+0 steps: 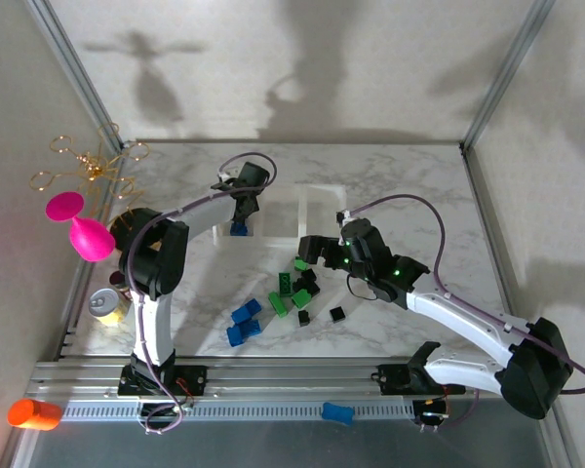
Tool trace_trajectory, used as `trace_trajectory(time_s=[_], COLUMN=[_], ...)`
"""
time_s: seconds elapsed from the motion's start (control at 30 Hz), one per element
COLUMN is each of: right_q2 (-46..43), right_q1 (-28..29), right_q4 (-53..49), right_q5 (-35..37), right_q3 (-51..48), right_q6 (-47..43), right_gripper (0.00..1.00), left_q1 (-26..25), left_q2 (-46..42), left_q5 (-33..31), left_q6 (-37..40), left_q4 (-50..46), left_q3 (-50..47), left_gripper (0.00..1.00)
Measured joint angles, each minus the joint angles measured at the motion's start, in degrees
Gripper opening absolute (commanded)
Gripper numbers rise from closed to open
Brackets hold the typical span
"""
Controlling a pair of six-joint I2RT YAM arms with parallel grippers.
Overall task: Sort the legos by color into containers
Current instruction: Place the lego in the container, then pick up the lego from the middle-left of the table.
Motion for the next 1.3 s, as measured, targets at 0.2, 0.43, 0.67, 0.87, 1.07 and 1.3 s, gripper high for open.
trace_trajectory(time_s=[0.2,0.43,0.67,0.87,1.07,1.3], right_q2=[0.00,0.02,1.09,1.14,0.98,0.70], right_q1=[-0.04,-0.04,-0.11,-0.13,-0.11,2.12], right_q4=[0.20,0.70,1.77,3.06,3.96,5.46], right_q5=[-0.50,-0.63,-1.57,-4.13,-7.54,-9.88], right_q3=[0.00,0.00,-0.68,-4.74,-8.44,-10.88], right_q6=[-0.33,-1.40,-3.91,-6.25,-7.34,-8.00], right_gripper=[0.99,0.99,0.99,0.99,0.99,0.99], left_q1=[-0.02,-0.22,-3.54,-10.78,-15.65,-23.56], left_q2=[-1.75,-10.01,-20.79,-28.50,-36.37,-41.92], left_q5=[1.27,2.16,2.08,0.57,0.24,-0.42], left_q6=[0.02,0.00,-0.33,-2.49,-7.04,-14.16], left_q4=[0.09,0.07,1.20,-0.13,-2.71,-5.75], left_q3=[-0.44,-1.46,-8.90,-18.01,-26.82,-34.25], left_gripper=[0.46,0.45,0.45,0.46,0.47,0.50])
